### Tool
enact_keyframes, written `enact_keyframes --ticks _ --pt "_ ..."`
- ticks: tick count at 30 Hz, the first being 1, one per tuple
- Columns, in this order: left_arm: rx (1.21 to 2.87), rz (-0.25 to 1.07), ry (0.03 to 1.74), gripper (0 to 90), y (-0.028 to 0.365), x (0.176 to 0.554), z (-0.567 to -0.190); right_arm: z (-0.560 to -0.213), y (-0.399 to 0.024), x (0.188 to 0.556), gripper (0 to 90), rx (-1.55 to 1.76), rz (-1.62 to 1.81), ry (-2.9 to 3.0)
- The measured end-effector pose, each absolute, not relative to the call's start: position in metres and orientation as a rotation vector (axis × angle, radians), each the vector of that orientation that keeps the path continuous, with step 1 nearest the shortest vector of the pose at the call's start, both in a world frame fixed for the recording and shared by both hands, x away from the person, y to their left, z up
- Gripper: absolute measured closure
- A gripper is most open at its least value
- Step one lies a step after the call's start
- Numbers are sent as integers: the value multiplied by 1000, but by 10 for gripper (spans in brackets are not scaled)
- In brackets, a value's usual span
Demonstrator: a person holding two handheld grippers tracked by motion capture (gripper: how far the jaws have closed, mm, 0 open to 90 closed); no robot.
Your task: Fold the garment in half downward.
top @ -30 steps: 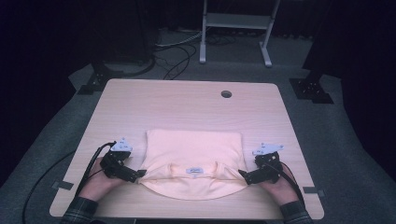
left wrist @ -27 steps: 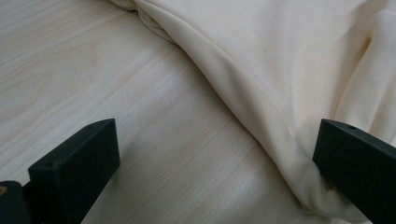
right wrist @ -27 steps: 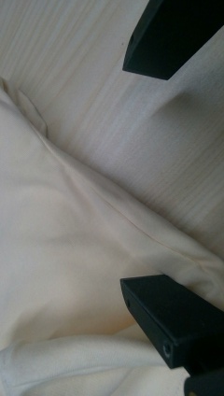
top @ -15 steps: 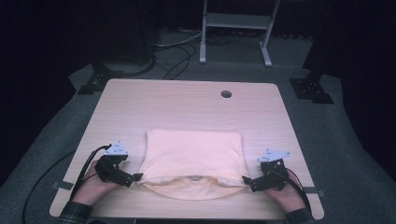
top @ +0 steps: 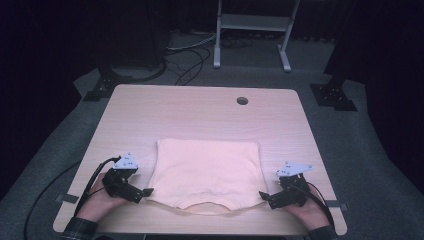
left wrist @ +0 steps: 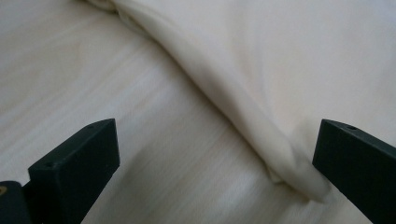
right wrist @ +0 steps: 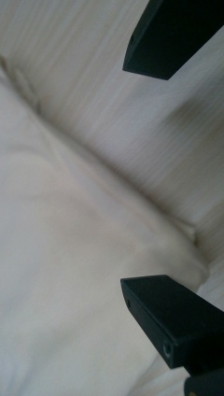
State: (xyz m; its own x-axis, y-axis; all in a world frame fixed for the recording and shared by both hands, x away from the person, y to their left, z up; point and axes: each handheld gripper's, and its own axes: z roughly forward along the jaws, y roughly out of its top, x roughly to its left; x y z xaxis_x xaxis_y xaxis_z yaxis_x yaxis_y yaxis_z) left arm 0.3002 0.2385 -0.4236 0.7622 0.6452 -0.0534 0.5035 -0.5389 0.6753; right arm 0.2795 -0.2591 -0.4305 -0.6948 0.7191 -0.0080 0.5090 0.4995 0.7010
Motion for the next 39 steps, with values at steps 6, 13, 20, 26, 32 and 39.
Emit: enact_keyframes --ticks 6,13,20,26,32,39 --pt "2234 274 766 2 217 313 -407 -415 -240 292 0 929 1136 2484" --pt "2294 246 676 2 184 338 -410 -421 -206 316 0 849 1106 2537" --pt "2404 256 646 2 171 344 -425 -436 -194 328 0 841 1023 2589" --pt "2429 260 648 2 175 338 -429 -439 -193 320 0 815 958 2579" --pt "2442 270 638 2 176 326 -430 -441 -195 309 0 826 975 2575" --pt "2444 287 629 2 175 310 -430 -440 -194 294 0 811 973 2586"
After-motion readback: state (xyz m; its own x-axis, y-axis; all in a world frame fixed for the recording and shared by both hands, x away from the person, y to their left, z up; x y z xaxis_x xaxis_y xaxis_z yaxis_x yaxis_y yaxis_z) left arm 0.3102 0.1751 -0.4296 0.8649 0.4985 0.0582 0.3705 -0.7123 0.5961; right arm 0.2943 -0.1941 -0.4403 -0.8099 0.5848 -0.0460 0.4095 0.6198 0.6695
